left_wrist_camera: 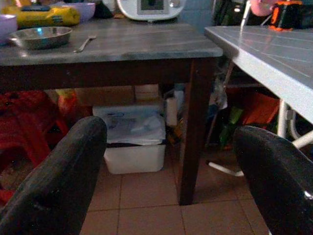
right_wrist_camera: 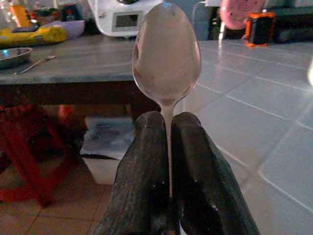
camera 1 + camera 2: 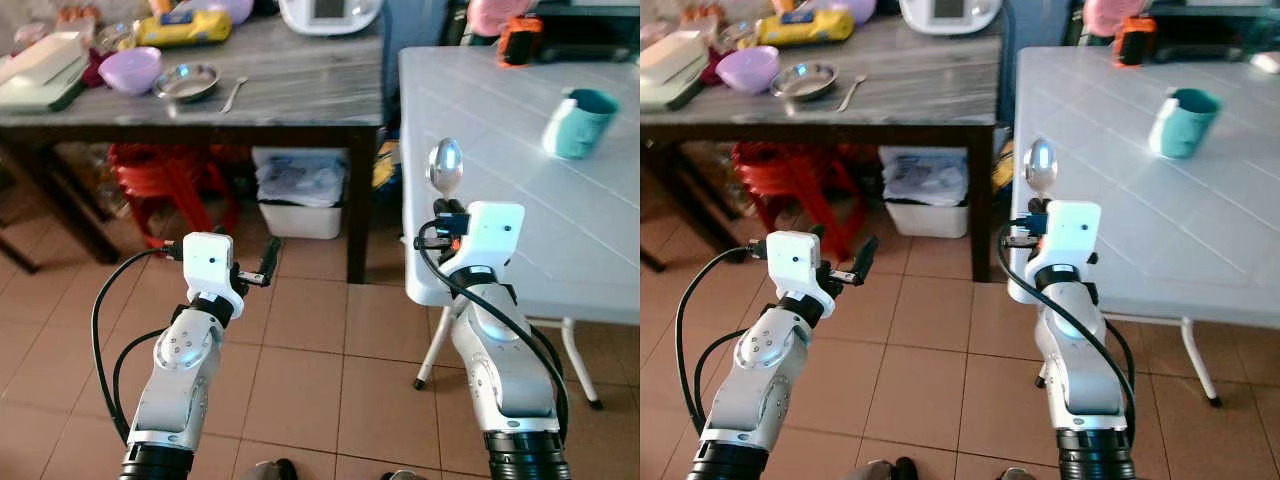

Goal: Setting the table

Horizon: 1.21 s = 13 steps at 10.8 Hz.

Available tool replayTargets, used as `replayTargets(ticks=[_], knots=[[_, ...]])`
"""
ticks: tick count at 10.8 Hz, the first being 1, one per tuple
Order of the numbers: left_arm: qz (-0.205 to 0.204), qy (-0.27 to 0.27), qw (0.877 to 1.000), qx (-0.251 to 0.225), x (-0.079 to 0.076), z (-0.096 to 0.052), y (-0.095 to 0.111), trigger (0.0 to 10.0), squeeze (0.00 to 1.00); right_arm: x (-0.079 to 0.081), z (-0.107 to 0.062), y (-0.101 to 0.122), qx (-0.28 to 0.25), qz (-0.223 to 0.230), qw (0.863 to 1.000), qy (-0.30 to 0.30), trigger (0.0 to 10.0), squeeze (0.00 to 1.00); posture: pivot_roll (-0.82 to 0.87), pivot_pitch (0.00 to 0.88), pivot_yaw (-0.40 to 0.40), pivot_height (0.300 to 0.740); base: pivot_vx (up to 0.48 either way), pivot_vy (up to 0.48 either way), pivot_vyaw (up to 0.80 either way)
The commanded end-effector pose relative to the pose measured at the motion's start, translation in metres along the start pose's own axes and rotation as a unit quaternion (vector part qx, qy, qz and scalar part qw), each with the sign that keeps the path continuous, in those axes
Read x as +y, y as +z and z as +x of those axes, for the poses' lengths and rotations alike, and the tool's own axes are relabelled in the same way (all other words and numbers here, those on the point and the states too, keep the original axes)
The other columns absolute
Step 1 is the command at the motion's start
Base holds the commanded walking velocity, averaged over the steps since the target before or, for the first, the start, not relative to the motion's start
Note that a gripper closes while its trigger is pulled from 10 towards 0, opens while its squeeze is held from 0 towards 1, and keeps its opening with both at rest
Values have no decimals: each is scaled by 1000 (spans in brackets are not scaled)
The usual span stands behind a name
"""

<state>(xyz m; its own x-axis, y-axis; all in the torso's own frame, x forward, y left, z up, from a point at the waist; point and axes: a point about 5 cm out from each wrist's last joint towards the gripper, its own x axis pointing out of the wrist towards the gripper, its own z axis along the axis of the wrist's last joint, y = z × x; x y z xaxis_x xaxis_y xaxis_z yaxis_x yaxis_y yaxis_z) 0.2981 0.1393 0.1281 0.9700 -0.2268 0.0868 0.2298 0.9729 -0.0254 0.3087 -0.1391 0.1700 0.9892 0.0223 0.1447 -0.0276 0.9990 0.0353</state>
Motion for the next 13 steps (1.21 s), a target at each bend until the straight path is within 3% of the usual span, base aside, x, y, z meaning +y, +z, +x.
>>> replayTargets(ticks=[1, 4, 13], knots=[[6, 4, 1000, 4, 4, -1, 0, 10000, 0, 4, 0, 3, -7, 5, 1000, 5, 10000, 0, -18, 123, 86, 740, 0, 0, 0], [8, 2, 1000, 6, 3, -1, 0, 10000, 0, 5, 0, 3, -7, 5, 1000, 5, 10000, 0, -18, 123, 86, 740, 0, 194, 0], [13, 3, 1000, 9, 3, -2, -1, 10000, 0, 5, 0, 2, -6, 7, 1000, 3, 10000, 0, -14, 124, 89, 740, 0, 384, 0]])
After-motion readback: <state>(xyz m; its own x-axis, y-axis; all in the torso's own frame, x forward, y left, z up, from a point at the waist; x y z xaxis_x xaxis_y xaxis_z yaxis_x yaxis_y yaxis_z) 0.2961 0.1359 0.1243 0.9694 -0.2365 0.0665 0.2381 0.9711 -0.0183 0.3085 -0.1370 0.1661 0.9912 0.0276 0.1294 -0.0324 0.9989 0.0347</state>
